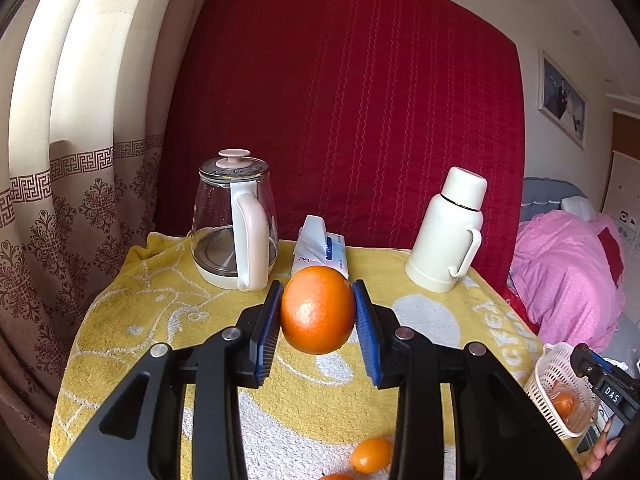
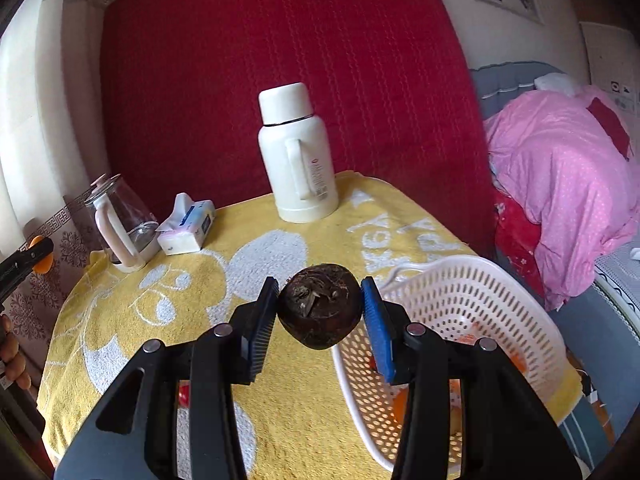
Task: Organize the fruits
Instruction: 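Carry the dark brown fruit into the white basket and open the right tool, then carry the mandarin into the white basket and open the left tool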
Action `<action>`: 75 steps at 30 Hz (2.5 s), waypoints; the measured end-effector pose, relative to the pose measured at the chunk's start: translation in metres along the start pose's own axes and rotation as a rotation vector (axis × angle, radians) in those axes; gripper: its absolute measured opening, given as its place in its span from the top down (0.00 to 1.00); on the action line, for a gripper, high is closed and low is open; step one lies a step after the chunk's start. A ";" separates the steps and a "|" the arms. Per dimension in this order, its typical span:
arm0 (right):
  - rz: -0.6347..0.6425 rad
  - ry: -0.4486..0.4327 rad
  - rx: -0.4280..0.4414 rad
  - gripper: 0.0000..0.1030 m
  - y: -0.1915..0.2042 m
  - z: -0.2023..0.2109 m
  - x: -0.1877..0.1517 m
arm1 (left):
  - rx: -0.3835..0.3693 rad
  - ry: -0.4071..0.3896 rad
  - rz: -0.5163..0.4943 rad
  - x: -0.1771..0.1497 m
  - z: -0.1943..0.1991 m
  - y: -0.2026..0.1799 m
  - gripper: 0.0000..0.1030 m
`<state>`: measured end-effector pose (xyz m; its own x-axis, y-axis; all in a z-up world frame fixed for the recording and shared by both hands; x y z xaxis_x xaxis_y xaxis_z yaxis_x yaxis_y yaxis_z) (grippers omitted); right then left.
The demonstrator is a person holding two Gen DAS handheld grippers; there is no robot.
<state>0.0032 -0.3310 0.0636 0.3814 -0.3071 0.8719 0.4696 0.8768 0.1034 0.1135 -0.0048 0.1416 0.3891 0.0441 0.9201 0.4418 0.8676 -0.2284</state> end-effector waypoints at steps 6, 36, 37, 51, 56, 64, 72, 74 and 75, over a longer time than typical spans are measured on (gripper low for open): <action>-0.033 -0.001 -0.070 0.58 -0.037 0.007 -0.006 | -0.020 -0.002 -0.025 0.000 0.001 -0.012 0.66; -0.139 0.061 -0.197 0.38 -0.126 0.014 -0.041 | -0.163 0.030 -0.093 -0.010 0.001 -0.071 0.66; -0.138 0.053 -0.197 0.38 -0.125 0.016 -0.041 | -0.168 0.029 -0.093 -0.010 0.001 -0.073 0.66; -0.132 -0.019 -0.129 0.19 -0.125 0.035 -0.036 | -0.277 0.118 -0.098 -0.037 -0.010 -0.128 0.66; -0.125 -0.057 -0.132 0.19 -0.140 0.041 -0.029 | -0.326 0.171 -0.132 -0.052 -0.021 -0.166 0.66; -0.169 -0.083 -0.163 0.18 -0.180 0.040 -0.015 | -0.452 0.281 -0.175 -0.086 -0.047 -0.237 0.66; -0.181 -0.075 -0.160 0.17 -0.191 0.036 -0.013 | -0.546 0.410 -0.211 -0.133 -0.076 -0.292 0.66; -0.186 -0.082 -0.162 0.17 -0.193 0.037 -0.012 | -0.558 0.428 -0.214 -0.139 -0.082 -0.299 0.66; -0.190 -0.083 -0.164 0.17 -0.194 0.037 -0.011 | -0.563 0.435 -0.216 -0.141 -0.084 -0.301 0.66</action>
<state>-0.1213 -0.4841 0.0516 0.2108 -0.4230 0.8813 0.6515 0.7329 0.1960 -0.0063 -0.3137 0.0542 0.4797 -0.4002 0.7808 0.8468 0.4443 -0.2925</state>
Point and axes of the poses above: each gripper's, at about its wrist camera, not at the fingertips, and z roughly against the way its jaws point, y to its left, x to its top, the point moved 6 cm from there along -z, roughly the way its jaws point, and after that the axes turned 14 degrees about -x, right-handed, at the moved point
